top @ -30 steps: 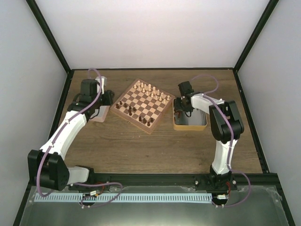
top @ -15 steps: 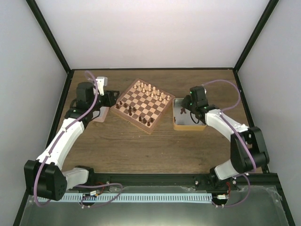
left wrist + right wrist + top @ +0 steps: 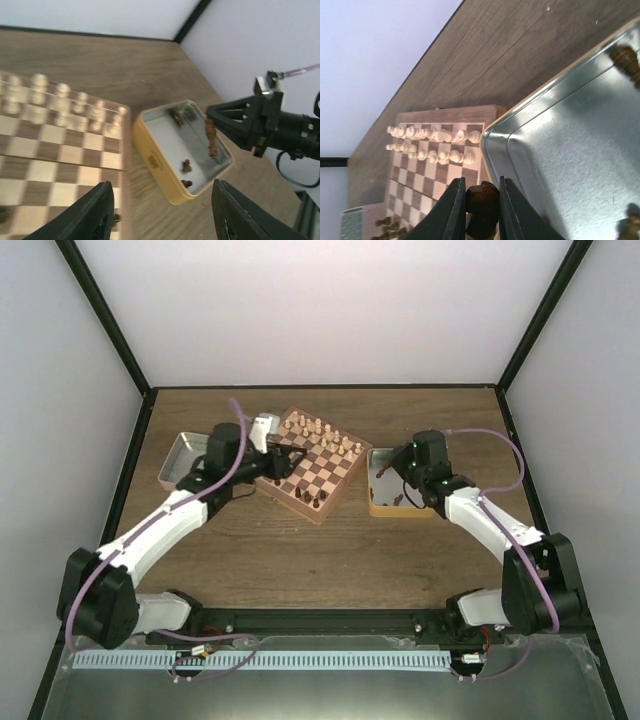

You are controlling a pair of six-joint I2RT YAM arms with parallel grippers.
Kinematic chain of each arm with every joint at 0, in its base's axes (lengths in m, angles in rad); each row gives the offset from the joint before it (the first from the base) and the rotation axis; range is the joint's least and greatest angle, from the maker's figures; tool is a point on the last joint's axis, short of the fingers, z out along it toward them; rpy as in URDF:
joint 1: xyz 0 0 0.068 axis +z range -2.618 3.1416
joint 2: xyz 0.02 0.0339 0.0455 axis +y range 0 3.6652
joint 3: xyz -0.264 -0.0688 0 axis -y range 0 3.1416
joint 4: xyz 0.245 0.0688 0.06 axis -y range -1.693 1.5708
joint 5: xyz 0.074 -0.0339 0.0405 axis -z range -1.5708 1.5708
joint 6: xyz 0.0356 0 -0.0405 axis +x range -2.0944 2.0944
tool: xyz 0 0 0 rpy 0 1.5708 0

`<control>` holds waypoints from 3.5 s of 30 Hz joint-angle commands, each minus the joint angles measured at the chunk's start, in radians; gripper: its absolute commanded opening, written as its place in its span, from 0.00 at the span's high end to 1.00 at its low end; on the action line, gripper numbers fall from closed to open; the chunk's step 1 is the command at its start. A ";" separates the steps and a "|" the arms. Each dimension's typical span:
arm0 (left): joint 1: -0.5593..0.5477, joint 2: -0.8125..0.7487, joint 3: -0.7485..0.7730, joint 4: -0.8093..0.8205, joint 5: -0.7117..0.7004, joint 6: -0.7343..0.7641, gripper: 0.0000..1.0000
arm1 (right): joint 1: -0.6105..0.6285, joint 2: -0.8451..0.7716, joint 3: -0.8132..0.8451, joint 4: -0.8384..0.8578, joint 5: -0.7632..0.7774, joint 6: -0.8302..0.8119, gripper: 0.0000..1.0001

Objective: Set up the chess pieces on the board
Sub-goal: Pick up the chess piece from the storage box, then place the chess piece on the chessboard.

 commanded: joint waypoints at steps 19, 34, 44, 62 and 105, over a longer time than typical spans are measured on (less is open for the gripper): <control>-0.392 0.304 0.000 0.459 -0.164 0.034 0.45 | -0.028 -0.248 -0.255 0.212 -0.434 0.693 0.88; -0.483 0.338 -0.006 0.507 -0.192 0.064 0.45 | -0.029 -0.271 -0.265 0.217 -0.434 0.749 0.85; -0.496 0.348 0.015 0.493 -0.288 0.069 0.58 | -0.028 -0.276 -0.269 0.218 -0.440 0.744 0.85; -0.500 0.335 0.015 0.519 -0.287 0.138 0.55 | -0.028 -0.258 -0.261 0.205 -0.471 0.703 0.85; -0.206 0.302 0.384 -0.729 -0.474 0.190 0.85 | -0.028 -0.321 -0.178 -0.117 -0.040 0.132 0.85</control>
